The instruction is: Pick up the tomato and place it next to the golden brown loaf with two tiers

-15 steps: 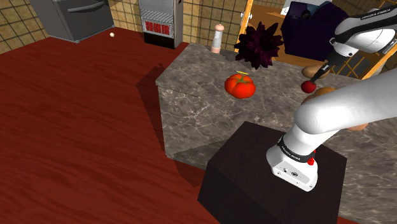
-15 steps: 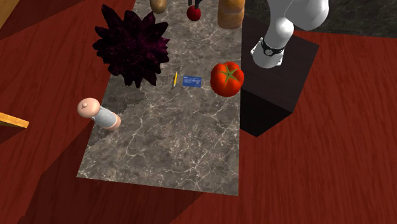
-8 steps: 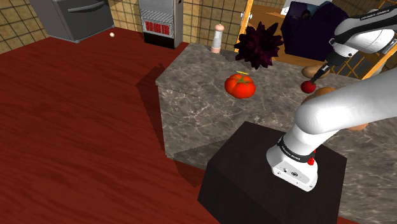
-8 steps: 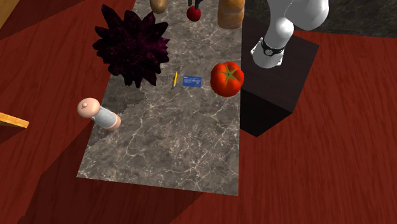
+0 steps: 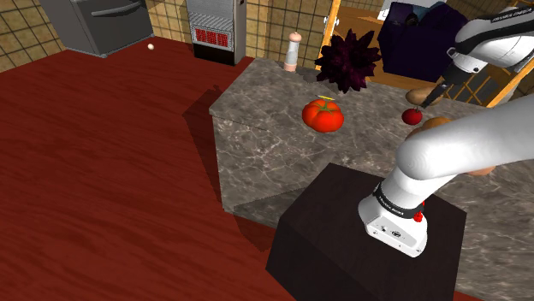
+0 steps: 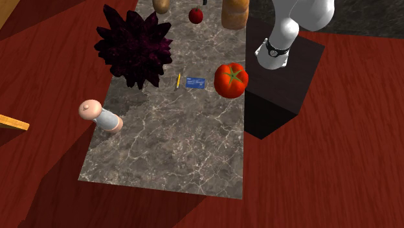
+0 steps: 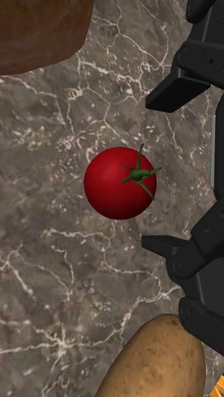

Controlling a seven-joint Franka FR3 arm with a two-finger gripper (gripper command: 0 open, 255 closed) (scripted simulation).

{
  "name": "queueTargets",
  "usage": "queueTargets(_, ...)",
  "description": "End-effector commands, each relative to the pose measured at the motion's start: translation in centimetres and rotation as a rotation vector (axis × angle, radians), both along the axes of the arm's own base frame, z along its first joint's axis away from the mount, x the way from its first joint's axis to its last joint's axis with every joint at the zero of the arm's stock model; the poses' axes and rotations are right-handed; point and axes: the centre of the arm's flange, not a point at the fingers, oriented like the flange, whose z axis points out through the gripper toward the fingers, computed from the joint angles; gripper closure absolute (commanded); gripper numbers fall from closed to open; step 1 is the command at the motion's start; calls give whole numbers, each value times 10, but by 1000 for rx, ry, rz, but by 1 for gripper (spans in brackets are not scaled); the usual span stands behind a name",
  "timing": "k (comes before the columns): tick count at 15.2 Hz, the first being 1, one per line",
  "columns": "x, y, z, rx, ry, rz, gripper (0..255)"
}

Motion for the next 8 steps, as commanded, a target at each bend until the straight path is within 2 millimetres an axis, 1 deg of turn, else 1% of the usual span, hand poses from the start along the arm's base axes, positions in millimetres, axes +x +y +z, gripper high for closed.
queueTargets(1,-2,1,24,1,1,0,0)
queueTargets(2,-4,0,34,1,1,0,0)
queueTargets(8,-4,0,34,1,1,0,0)
